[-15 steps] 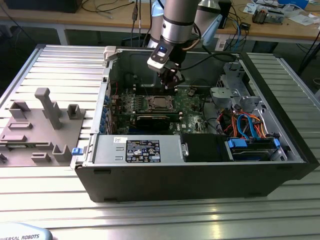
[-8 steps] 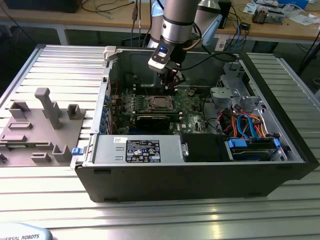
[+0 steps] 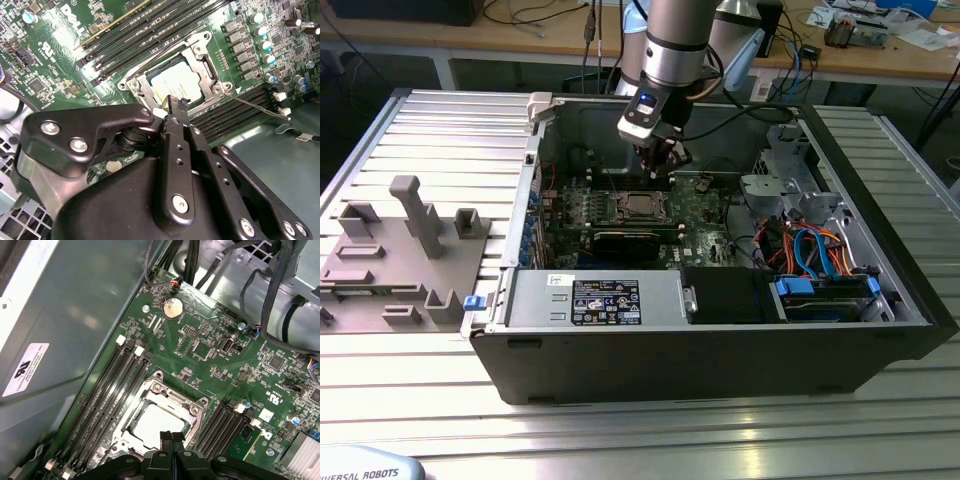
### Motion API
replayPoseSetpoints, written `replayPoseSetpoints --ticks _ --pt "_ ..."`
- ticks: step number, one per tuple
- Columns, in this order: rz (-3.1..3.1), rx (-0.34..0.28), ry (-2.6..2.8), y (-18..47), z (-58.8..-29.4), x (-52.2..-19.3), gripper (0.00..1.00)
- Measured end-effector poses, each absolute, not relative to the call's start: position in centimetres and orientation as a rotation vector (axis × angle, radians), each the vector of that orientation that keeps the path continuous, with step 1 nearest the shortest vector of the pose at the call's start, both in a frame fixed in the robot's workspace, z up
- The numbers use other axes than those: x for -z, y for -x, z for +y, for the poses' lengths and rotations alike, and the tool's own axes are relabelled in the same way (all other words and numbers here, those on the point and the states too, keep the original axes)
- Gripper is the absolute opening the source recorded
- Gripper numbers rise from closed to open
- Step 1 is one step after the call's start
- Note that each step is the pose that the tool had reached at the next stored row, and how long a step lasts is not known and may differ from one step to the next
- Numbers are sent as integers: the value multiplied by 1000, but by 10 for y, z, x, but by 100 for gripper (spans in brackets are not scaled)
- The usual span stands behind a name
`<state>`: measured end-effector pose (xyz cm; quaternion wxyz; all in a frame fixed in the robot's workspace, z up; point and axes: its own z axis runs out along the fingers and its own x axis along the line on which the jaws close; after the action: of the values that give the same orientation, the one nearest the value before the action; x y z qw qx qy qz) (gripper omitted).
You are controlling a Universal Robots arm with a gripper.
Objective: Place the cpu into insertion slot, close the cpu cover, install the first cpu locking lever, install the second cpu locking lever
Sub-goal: 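Install the first cpu locking lever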
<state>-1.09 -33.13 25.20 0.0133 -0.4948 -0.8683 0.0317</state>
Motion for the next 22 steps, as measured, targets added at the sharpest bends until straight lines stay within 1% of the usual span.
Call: replayPoseSetpoints --ticks 22 --pt "-2745 -100 1472 11 -331 -252 11"
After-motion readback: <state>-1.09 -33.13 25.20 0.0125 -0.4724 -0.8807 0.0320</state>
